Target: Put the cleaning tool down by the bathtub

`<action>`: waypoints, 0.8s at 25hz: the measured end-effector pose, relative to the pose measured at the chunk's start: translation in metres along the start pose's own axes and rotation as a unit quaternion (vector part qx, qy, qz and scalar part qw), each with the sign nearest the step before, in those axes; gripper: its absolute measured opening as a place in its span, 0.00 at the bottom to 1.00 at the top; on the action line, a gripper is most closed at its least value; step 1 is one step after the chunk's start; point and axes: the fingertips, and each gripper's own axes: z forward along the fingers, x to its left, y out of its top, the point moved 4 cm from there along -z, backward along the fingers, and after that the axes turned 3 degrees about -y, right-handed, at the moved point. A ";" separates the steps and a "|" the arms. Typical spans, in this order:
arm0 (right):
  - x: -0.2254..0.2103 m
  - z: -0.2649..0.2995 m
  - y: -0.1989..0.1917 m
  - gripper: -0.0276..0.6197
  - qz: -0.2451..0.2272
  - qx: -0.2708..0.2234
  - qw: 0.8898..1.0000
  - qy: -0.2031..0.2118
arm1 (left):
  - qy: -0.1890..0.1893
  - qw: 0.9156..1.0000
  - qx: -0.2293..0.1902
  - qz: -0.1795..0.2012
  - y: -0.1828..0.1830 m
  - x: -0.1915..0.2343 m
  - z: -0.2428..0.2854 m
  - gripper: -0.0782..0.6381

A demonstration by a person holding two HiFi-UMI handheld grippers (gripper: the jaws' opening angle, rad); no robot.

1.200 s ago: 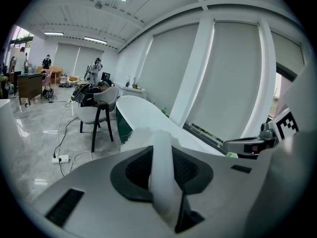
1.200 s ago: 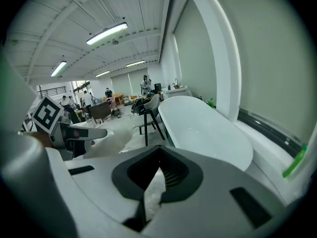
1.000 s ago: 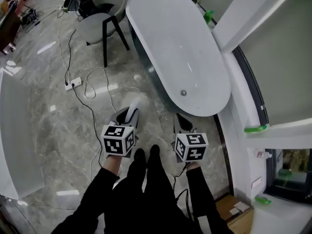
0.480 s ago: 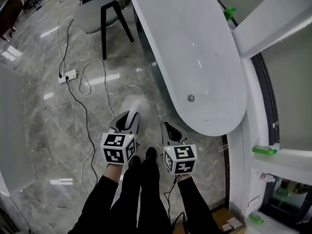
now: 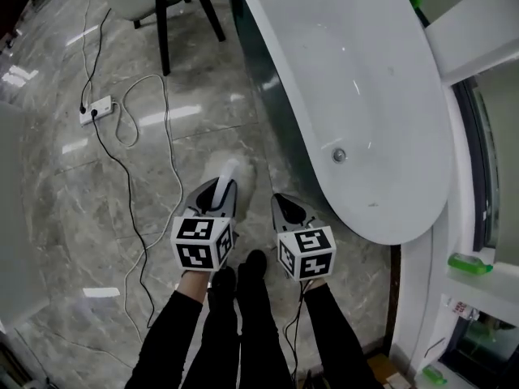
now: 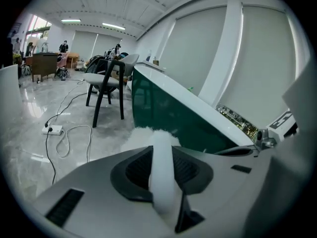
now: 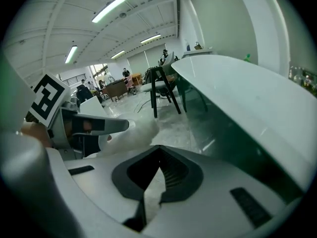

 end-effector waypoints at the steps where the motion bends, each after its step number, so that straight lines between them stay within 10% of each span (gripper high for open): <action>1: -0.005 0.012 -0.008 0.04 -0.001 0.002 1.000 0.002 | 0.001 1.000 0.003 0.000 -0.011 0.005 0.011 0.25; 20: -0.068 0.176 -0.116 0.04 -0.009 0.010 1.000 0.003 | -0.002 1.000 -0.003 0.002 -0.125 0.082 0.157 0.25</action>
